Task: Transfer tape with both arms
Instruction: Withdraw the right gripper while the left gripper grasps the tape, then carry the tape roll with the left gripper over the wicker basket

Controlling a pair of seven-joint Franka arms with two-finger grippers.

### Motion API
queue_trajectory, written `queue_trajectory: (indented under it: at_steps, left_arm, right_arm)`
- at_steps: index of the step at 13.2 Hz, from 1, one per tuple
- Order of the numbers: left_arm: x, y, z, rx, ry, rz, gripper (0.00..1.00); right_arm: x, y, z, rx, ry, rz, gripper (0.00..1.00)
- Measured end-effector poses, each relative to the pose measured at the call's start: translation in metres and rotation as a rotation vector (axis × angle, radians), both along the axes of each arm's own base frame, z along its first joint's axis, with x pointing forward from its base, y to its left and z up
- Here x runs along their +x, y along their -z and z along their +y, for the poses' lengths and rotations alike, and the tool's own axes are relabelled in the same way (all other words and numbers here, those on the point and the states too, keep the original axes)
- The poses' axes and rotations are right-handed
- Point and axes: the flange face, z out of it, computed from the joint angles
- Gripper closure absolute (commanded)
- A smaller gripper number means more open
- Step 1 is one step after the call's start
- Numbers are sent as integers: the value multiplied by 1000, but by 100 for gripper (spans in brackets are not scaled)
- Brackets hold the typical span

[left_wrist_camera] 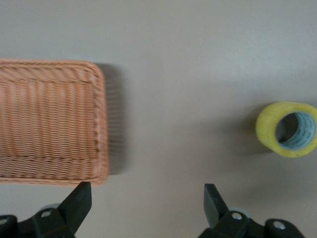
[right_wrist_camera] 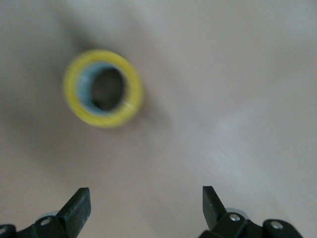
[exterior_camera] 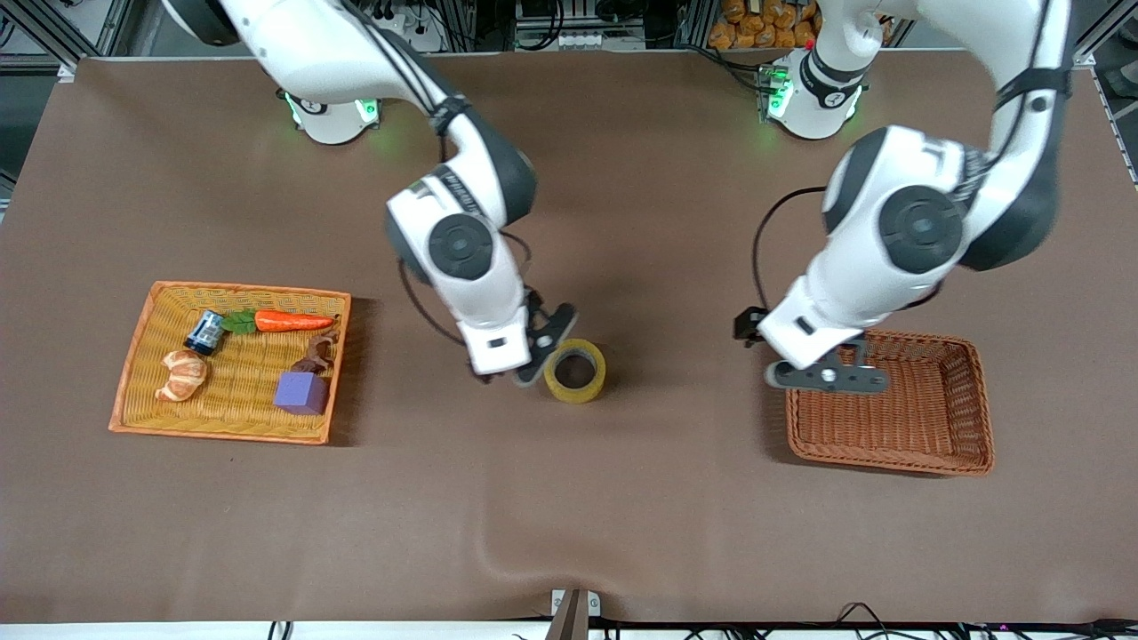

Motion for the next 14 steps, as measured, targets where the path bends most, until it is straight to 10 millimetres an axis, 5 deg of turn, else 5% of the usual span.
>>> queue_trajectory:
  at_steps: [3, 5, 6, 10, 13, 14]
  left_arm:
    - [-8, 57, -61, -11, -44, -6, 0]
    - [-8, 99, -89, -36, -73, -32, 0]
    - [-9, 118, -100, -52, -96, -37, 0]
    - [-28, 188, -157, -133, -193, -62, 4]
    - [-46, 222, -187, -159, -203, -78, 26]
    - [-48, 229, -191, -170, -200, -87, 42]
  right_arm:
    - [64, -52, -163, 8, 56, -44, 0]
    - [78, -79, -264, 0, 121, -36, 0]
    - [73, -95, -298, -8, 162, -10, 0]
    - [23, -170, -367, -40, 385, 86, 0]
    - [-17, -190, -376, -64, 628, 102, 0]
    - [-33, -197, -371, -71, 688, 101, 0]
